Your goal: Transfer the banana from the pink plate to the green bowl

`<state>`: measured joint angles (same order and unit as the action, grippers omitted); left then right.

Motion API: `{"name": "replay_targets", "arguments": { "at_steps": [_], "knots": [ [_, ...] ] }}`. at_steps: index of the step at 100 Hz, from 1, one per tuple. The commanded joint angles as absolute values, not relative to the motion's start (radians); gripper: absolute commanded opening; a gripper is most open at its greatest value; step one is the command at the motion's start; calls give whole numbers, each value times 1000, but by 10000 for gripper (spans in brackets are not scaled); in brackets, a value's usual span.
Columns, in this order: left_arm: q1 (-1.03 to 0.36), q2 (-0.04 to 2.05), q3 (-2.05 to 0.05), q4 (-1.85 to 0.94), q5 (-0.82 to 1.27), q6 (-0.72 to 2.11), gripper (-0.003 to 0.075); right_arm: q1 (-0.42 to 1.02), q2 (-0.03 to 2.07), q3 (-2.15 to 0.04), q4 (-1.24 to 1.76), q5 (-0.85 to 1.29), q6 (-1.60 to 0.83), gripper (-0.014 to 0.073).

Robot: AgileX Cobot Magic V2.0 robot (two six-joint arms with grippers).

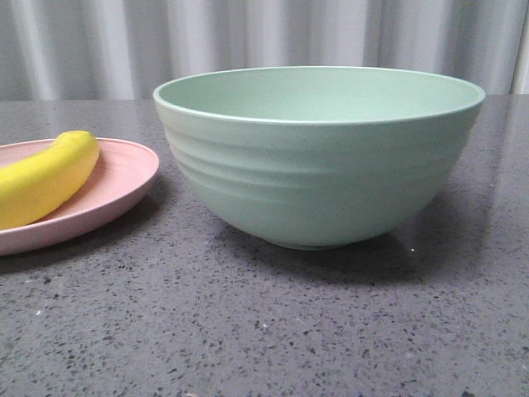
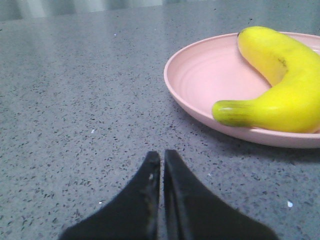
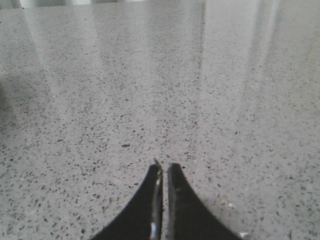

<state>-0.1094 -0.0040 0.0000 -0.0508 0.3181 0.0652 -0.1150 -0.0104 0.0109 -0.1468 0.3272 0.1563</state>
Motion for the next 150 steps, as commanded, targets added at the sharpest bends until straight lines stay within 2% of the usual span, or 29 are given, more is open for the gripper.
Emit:
{"name": "replay_targets", "arguments": {
  "at_steps": [1, 83, 150],
  "knots": [
    [-107, -34, 11, -53, 252, 57, -20, -122, -34, 31, -166, 307, 156, -70],
    [-107, -34, 11, -53, 252, 57, -20, -122, -34, 31, -166, 307, 156, -70],
    [-107, -34, 11, -53, 154, 57, -20, -122, -34, 31, -217, 307, 156, -70]
  ]
}}
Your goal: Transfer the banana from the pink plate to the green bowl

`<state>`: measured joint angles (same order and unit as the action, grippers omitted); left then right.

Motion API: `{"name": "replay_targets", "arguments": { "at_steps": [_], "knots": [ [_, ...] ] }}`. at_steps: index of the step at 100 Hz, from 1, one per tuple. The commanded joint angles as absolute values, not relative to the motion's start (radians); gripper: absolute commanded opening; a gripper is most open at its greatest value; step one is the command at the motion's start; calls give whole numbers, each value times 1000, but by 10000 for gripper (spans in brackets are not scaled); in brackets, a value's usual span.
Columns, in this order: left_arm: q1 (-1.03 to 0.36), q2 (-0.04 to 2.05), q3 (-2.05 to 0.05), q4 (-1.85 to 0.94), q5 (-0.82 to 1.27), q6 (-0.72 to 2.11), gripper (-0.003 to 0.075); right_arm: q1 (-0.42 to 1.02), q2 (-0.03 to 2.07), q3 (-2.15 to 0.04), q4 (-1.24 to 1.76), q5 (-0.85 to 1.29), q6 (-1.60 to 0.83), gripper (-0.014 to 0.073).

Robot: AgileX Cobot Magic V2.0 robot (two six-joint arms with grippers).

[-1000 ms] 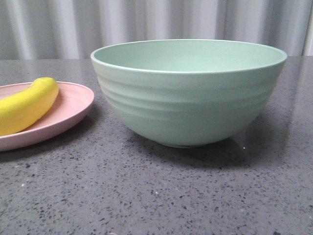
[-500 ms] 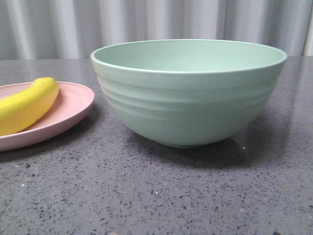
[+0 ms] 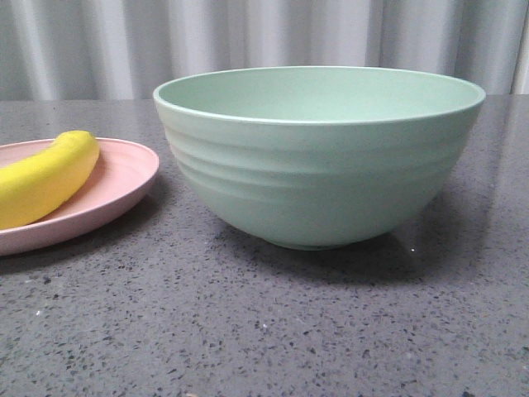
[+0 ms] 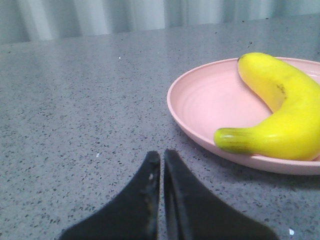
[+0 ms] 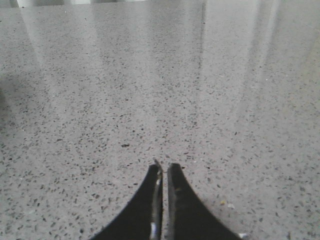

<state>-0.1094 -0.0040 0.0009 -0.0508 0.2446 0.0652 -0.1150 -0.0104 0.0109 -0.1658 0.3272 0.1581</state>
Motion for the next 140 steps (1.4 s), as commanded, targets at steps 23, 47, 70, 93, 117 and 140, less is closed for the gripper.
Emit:
{"name": "replay_targets", "arguments": {
  "at_steps": [23, 47, 70, 93, 117, 140],
  "knots": [
    [-107, -34, 11, -53, 118, 57, -20, -122, -34, 31, -422, 289, 156, -70],
    [-107, -34, 11, -53, 118, 57, -20, -122, -34, 31, -422, 179, 156, -70],
    [-107, -34, 11, -55, 110, 57, -20, -122, -34, 31, -422, 32, 156, -70],
    [-107, -34, 11, -81, 75, 57, -20, -122, -34, 31, -417, -132, 158, -70],
    [-107, -34, 11, -88, 64, 57, -20, -122, -34, 31, -225, -130, 160, -70],
    [-107, -34, 7, -88, 21, 57, -20, -122, -29, -7, -141, -6, 165, -69]
  ]
}}
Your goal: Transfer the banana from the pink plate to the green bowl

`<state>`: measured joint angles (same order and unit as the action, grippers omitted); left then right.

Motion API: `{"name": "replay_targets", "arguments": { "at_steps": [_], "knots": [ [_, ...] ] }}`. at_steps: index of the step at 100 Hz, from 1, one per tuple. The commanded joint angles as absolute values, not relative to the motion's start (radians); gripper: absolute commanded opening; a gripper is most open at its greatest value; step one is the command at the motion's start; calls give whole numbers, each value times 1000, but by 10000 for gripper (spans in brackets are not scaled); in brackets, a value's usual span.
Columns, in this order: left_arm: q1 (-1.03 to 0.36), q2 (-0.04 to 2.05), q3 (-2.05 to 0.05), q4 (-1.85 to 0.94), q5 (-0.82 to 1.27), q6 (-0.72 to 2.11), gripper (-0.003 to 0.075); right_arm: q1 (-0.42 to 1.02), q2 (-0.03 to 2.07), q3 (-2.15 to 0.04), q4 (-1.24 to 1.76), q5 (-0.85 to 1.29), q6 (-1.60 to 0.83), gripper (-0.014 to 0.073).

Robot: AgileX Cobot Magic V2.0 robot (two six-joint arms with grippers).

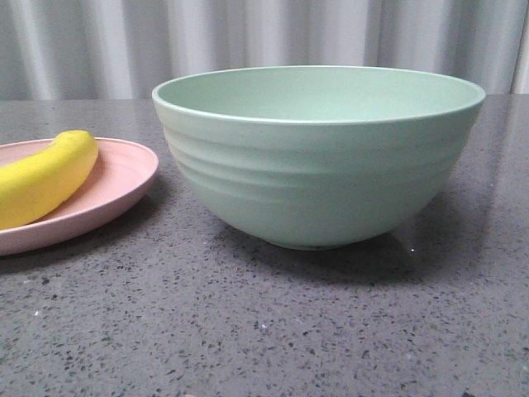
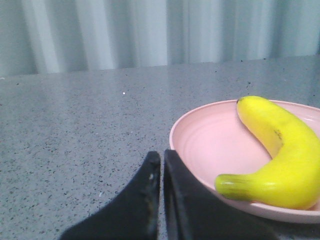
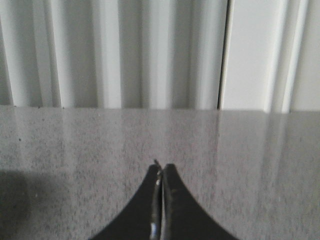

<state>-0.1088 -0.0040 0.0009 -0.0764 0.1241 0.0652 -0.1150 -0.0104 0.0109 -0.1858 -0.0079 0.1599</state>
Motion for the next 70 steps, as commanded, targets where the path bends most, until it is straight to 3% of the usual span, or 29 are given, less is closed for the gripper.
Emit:
{"name": "replay_targets", "arguments": {
  "at_steps": [1, 70],
  "knots": [
    [-107, -34, 7, -88, 21, 57, -20, -122, -30, -9, -138, 0, 165, -69],
    [-107, 41, -40, -128, 23, 57, -20, -122, 233, -161, -128, 148, 165, -62]
  ]
}}
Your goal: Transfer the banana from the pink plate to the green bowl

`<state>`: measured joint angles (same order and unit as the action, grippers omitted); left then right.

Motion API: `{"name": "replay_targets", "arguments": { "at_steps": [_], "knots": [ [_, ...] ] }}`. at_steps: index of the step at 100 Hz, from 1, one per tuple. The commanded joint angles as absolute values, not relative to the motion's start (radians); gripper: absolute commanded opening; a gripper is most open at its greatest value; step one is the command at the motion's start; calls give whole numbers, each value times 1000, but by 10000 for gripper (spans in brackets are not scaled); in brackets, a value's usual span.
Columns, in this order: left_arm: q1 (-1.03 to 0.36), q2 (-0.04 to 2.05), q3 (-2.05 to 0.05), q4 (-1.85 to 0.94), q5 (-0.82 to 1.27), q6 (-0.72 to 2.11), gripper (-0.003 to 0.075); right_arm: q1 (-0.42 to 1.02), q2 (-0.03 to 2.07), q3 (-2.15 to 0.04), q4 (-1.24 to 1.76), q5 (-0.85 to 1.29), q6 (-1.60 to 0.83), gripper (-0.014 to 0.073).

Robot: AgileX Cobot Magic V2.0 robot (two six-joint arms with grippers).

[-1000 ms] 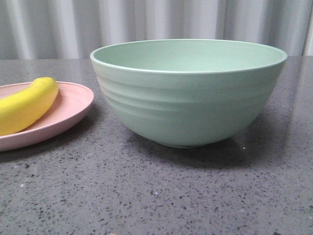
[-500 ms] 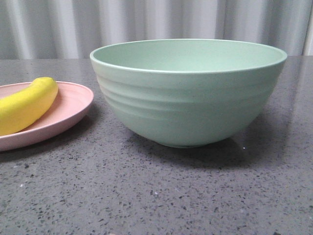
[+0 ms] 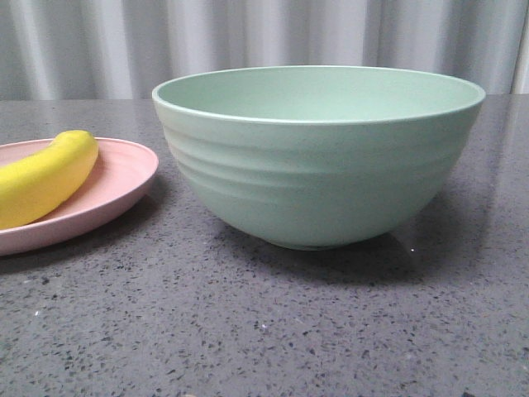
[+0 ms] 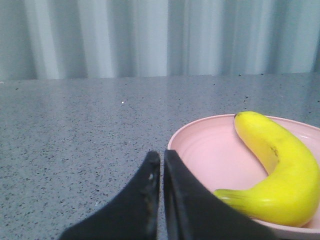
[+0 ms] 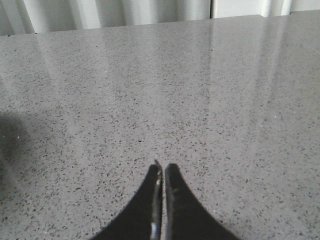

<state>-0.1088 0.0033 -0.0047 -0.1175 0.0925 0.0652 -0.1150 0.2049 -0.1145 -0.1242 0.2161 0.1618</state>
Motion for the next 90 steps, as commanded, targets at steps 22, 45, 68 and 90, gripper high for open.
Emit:
{"name": "replay_targets", "arguments": {
  "at_steps": [22, 45, 68, 90],
  "knots": [
    [-107, 72, -42, -126, 13, 57, -20, -122, 235, -161, -126, 148, 165, -62],
    [-107, 75, -55, -126, 13, 57, -20, -122, 235, -161, -119, 148, 165, -62],
    [-107, 102, -169, -131, 78, 57, -20, -122, 235, -209, -117, 242, 165, -62],
    [-107, 229, -265, -129, 70, 59, -20, -122, 273, -361, -72, 410, 165, -62]
  ]
}}
